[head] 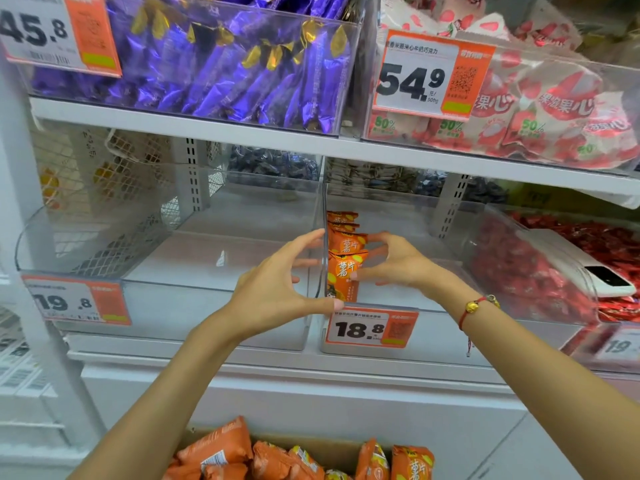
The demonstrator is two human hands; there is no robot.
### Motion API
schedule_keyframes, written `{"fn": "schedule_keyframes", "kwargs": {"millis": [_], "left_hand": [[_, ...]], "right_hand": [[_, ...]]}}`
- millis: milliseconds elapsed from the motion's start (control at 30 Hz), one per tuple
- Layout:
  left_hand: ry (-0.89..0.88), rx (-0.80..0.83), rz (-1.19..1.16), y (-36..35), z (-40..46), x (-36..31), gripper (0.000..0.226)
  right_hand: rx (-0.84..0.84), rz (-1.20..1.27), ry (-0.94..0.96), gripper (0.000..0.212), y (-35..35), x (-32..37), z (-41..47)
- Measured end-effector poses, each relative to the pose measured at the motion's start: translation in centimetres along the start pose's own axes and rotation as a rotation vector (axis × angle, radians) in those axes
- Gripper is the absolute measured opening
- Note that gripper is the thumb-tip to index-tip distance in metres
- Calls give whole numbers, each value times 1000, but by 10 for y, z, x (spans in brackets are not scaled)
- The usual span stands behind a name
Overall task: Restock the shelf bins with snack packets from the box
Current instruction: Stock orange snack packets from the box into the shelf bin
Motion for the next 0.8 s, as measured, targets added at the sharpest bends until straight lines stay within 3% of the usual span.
{"fn": "schedule_keyframes", "kwargs": {"millis": [100,200,333,400,500,633,700,800], "left_hand": [[11,1,-12,0,0,-1,107],[24,-8,-49,2,-2,-5,104],[-51,-244,-151,11,-23,-19,59],[-102,-375,-135,15,-46,-24,39],[-103,-447,-45,14,-86,-15,23],[137,-306,118,6,-135,25,16],[329,-96,190,-5,-157,54,20],[436,215,310,-26,-185,87,30]], "right_hand": [[-98,-207,126,67,3,1,-5],[-192,-248,231,42,9,11,-20],[-294,-186,486,15,13,28,-73],[-141,-185,584,15,6,29,-103],[248,-286,480,15,-16,10,-124],[480,-460,304,20,-62,-33,-125],[505,-413,246,23,-87,-50,-129],[509,-354,197,22,-125,-67,-135]]}}
Point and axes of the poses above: each hand's wrist, its own z-axis towards the middle knuckle, its own y-axis out of the back of the hand, x = y × z, the point moved 2 cm from there along z, towards the middle knuckle, and after that the axes turned 2 degrees about -x, right-handed, at the moved point
